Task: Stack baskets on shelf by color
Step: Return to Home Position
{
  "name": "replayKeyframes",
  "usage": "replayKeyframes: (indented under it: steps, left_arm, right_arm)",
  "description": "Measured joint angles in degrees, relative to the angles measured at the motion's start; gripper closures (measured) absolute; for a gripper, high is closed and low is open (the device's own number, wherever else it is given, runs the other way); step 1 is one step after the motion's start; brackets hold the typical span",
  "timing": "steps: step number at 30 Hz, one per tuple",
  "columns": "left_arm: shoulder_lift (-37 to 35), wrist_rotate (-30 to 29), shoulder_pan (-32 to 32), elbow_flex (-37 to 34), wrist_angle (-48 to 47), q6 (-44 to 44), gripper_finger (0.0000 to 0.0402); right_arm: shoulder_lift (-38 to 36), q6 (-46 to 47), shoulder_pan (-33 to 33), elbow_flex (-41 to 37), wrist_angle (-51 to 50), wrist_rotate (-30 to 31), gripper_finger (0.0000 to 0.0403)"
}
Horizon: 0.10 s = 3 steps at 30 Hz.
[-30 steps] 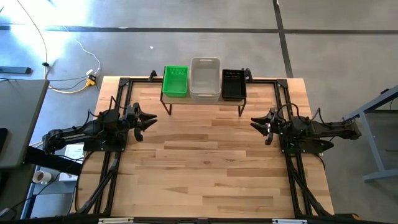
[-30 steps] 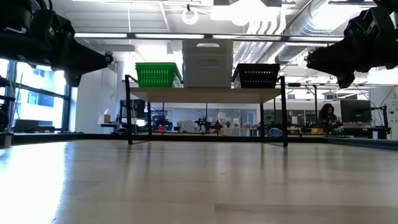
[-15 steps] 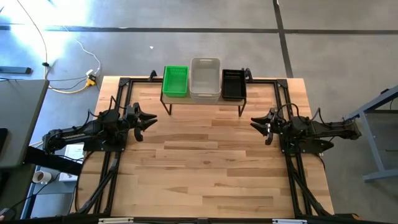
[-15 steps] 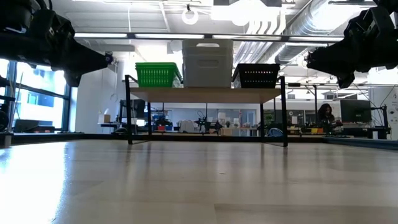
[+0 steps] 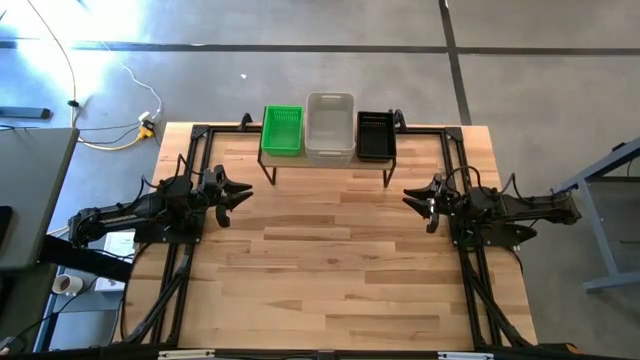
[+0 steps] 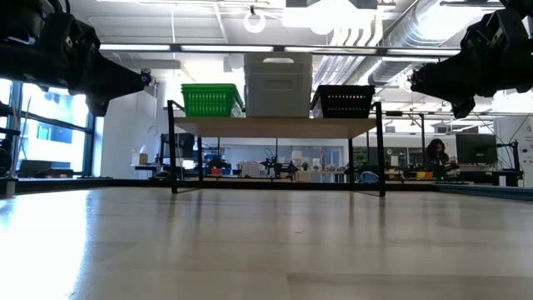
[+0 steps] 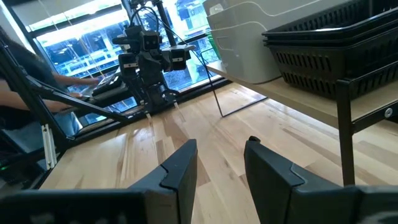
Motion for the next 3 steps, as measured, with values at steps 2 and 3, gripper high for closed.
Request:
replayKeyframes:
  steps: [2,3]
  left_arm:
    - [0.01,0.01,0.02,0.00,-0.02,0.00,0.0300]
    - [0.00,0.00,0.02,0.00,-0.02,0.00,0.0300]
  right_arm:
    - [-0.01,0.00,0.00,0.00,0.00,0.00,0.0284]
    - [-0.01,0.00,0.00,0.00,0.00,0.00,0.0284]
